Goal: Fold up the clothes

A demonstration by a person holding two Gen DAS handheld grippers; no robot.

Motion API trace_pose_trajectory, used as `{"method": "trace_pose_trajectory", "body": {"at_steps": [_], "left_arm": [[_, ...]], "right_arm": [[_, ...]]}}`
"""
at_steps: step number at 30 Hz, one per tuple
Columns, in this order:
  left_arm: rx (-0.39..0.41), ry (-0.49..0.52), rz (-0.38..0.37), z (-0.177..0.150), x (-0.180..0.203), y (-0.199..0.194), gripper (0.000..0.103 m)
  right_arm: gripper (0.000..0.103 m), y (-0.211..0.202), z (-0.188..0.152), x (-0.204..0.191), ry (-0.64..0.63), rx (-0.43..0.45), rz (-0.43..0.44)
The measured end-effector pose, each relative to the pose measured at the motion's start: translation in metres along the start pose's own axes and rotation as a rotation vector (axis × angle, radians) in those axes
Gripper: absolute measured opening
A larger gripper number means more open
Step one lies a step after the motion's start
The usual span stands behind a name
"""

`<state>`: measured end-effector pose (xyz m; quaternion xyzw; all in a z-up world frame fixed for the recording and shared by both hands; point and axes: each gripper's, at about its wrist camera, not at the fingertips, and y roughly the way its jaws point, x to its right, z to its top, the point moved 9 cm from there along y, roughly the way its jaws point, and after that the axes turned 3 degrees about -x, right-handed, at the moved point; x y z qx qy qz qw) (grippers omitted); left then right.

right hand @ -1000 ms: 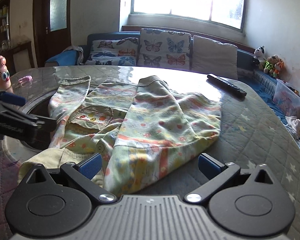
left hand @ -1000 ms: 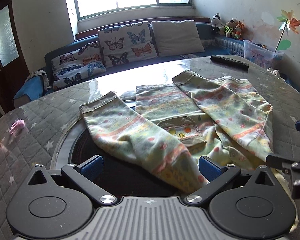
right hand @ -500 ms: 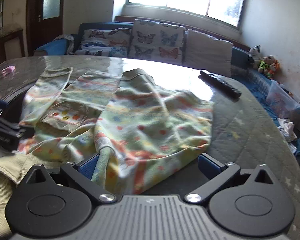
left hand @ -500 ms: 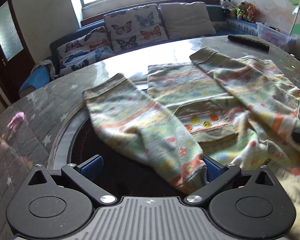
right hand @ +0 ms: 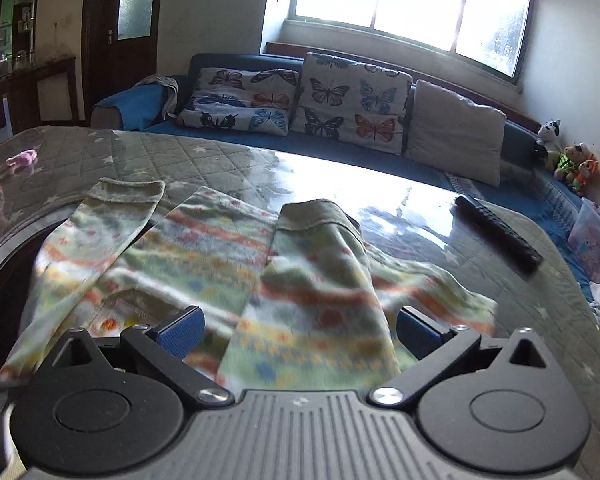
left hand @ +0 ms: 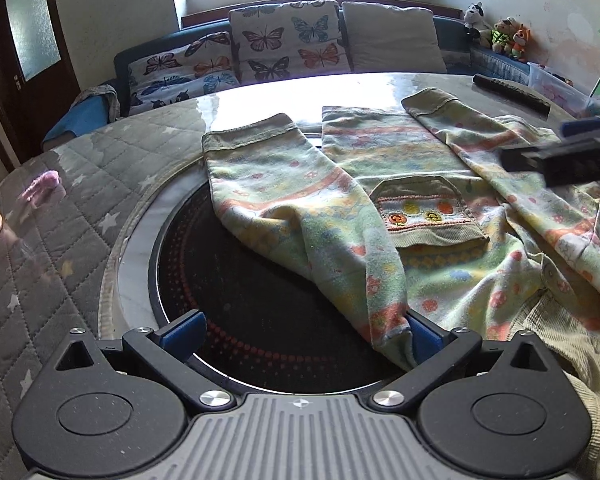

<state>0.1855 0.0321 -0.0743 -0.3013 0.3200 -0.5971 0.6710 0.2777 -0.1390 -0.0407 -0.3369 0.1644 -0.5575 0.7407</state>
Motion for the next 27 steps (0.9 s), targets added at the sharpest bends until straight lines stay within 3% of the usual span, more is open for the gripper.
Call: {"method": "trace_pose_trajectory", "body": {"at_steps": [4, 10, 15, 18, 20, 27], "left_arm": [[-0.005, -0.018, -0.019, -0.001, -0.002, 0.002, 0.103], [-0.006, -0.019, -0.033, 0.001, -0.002, 0.003, 0.103], [-0.001, -0.019, -0.036, 0.001, -0.003, 0.004, 0.103], [0.004, -0.015, -0.033, 0.002, -0.003, 0.004, 0.103], [0.006, -0.011, -0.032, 0.002, -0.003, 0.003, 0.103], [0.011, -0.010, -0.025, 0.002, -0.002, 0.003, 0.103]], "right_arm": [[0.103, 0.035, 0.016, -0.001, -0.017, -0.019, -0.031], [0.103, 0.068, 0.013, 0.010, -0.041, -0.071, -0.132], [0.103, 0.053, 0.002, 0.035, -0.032, -0.054, -0.221], [0.103, 0.032, -0.001, 0.055, -0.050, -0.021, -0.340], [0.103, 0.021, -0.004, 0.064, -0.036, 0.000, -0.340], [0.103, 0.015, -0.028, 0.102, 0.017, -0.072, -0.440]]}}
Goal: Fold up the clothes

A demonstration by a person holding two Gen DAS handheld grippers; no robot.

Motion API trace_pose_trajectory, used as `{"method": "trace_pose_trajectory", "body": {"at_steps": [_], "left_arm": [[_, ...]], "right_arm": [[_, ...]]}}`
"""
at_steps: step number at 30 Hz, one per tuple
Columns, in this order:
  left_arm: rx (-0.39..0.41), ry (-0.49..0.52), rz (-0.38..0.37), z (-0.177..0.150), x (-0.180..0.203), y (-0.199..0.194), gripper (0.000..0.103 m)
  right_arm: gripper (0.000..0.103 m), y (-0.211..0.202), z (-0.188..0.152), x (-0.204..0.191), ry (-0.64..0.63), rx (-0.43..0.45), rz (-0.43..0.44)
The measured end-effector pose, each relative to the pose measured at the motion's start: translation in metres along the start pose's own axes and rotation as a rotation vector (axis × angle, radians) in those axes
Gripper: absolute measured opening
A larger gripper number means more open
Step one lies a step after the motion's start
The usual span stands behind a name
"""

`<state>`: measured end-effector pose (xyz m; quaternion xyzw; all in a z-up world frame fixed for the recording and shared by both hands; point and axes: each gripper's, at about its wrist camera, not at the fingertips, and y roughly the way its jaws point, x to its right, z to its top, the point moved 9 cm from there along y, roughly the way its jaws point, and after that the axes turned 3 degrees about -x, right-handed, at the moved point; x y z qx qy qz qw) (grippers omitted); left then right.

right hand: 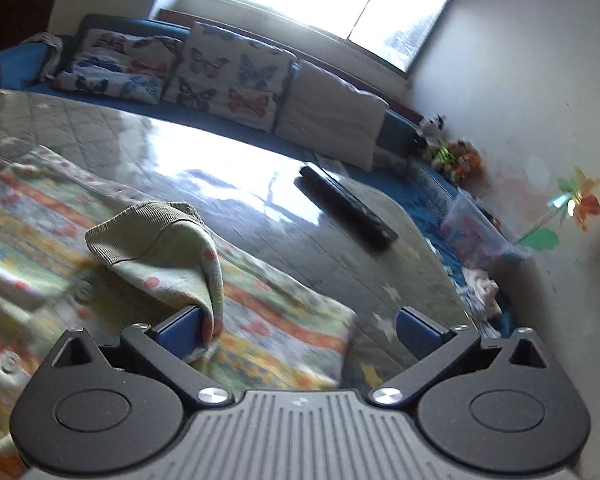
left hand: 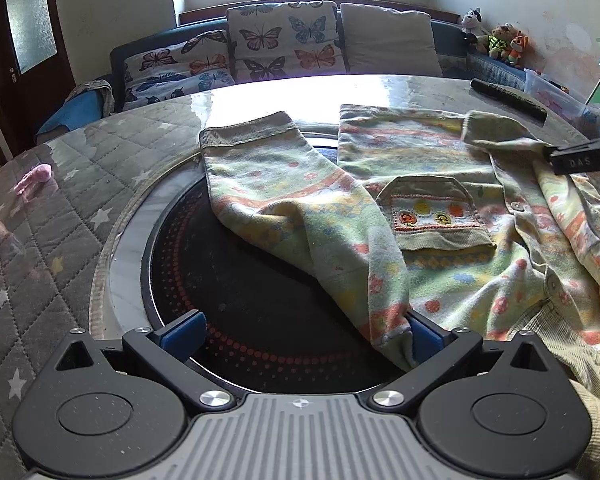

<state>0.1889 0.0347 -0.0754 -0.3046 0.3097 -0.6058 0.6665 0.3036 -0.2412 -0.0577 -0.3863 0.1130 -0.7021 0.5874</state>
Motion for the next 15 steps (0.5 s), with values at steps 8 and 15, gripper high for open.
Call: {"method": "trace_pose_trajectory", "body": {"at_steps": [8, 15], "left_arm": [[0.003, 0.005, -0.001, 0.000, 0.000, 0.000, 0.103], [0.004, 0.007, 0.006, 0.000, 0.001, 0.000, 0.103]], "right_arm": [[0.103, -0.002, -0.045, 0.057, 0.072, -0.077, -0.136], [0.103, -0.024, -0.038, 0.058, 0.217, 0.002, 0.067]]}}
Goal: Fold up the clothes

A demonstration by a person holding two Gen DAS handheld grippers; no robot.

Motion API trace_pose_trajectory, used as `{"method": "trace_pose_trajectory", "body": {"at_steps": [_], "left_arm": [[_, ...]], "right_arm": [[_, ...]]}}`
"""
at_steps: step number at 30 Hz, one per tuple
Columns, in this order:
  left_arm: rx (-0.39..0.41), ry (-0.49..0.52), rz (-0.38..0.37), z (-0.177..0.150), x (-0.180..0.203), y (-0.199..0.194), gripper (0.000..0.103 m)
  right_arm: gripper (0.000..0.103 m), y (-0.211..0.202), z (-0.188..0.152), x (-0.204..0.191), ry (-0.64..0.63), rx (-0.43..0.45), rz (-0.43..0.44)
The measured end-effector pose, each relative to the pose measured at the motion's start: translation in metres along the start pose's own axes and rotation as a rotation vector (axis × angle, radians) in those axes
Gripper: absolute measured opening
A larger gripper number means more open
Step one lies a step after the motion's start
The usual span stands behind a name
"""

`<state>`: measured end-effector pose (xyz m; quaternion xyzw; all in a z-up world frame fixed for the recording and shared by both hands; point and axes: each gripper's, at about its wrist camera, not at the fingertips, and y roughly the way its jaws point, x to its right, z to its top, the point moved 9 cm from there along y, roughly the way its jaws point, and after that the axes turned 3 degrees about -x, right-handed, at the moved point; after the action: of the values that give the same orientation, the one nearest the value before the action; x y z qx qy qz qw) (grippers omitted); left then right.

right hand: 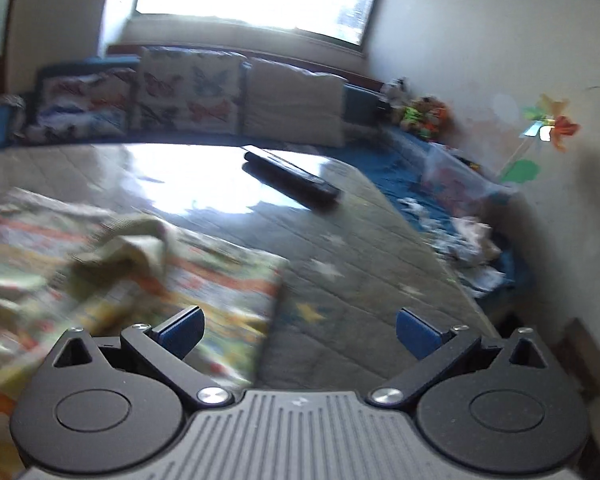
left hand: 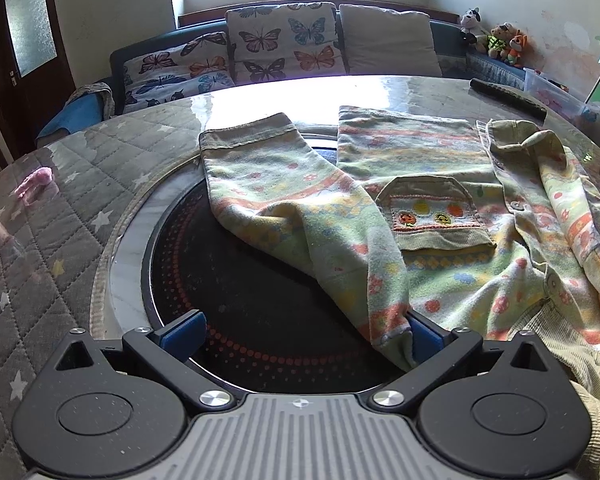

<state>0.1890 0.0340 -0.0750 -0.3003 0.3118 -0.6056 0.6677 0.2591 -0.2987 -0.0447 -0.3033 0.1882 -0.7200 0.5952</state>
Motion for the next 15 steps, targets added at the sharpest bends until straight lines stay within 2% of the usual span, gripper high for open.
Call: {"method": "trace_pose_trajectory", "body": {"at_steps": [4, 9, 15], "left_arm": [[-0.002, -0.003, 0.005, 0.000, 0.000, -0.001, 0.103], [-0.004, -0.006, 0.001, 0.000, 0.000, 0.000, 0.103], [-0.003, -0.010, -0.011, 0.000, -0.001, 0.001, 0.103]], "right_arm": [[0.103, 0.003, 0.023, -0.046, -0.026, 0.030, 0.141], [0.103, 0.039, 0.024, -0.076, -0.099, -0.047, 0.132], [0.103, 0.055, 0.024, -0.055, -0.111, -0.026, -0.060]]}}
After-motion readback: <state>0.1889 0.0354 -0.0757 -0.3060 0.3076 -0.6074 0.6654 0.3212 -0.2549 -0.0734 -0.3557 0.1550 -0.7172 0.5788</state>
